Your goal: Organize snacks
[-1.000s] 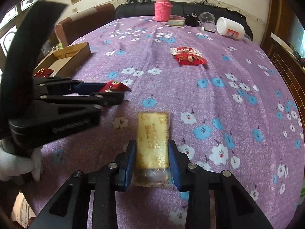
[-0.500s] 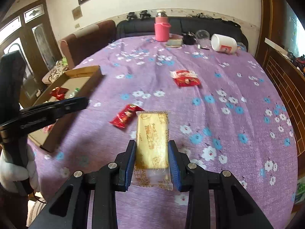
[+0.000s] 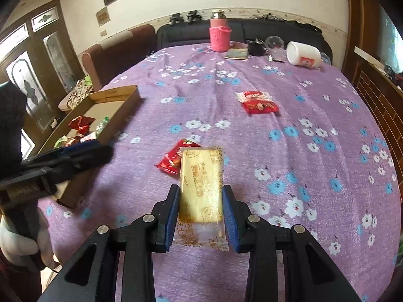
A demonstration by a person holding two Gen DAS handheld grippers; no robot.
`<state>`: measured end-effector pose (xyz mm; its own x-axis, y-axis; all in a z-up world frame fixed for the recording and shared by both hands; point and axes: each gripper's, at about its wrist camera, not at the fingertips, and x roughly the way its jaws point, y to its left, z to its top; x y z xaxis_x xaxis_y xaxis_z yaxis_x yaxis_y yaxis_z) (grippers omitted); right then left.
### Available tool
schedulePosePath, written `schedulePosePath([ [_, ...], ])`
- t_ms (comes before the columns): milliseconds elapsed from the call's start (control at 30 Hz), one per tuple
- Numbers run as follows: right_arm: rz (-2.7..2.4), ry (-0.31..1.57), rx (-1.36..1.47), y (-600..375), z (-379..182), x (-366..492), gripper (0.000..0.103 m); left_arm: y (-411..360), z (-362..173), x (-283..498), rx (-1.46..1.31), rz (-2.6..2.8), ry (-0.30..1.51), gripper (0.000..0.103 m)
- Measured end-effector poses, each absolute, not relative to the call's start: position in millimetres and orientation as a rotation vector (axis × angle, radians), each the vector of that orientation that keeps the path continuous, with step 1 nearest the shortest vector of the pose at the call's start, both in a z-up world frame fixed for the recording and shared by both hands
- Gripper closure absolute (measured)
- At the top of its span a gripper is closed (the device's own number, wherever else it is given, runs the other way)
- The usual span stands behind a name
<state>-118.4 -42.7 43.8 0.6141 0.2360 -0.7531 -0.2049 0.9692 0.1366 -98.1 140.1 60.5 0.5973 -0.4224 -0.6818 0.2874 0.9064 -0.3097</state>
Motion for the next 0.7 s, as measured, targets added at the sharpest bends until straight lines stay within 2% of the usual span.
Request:
schedulePosePath([
  [67,0.247,0.879,0.058,-51,41,-117,0.067,117,50,-85,-0.096,-0.397,0.861,0.023],
  [267,0.239,0.891,0.102,-73,31,-111,0.067,65,21,-51,0.071,-0.388,0.937,0.023],
  [300,0.239,0.893,0.109,-75,30,-110,0.067,63,19,-47,0.078,-0.387,0.949,0.031],
  [333,0.241,0.895,0.116,-78,28,-108,0.067,60,15,-44,0.080,-0.384,0.956,0.034],
  [400,0.248,0.898,0.127,-82,26,-105,0.067,56,17,-45,0.114,-0.364,0.942,0.068],
  [467,0.254,0.900,0.139,-85,23,-102,0.067,59,18,-45,0.098,-0.376,0.951,0.083],
  [700,0.267,0.896,0.154,-86,23,-98,0.067,79,21,-50,-0.011,-0.374,0.943,0.083],
])
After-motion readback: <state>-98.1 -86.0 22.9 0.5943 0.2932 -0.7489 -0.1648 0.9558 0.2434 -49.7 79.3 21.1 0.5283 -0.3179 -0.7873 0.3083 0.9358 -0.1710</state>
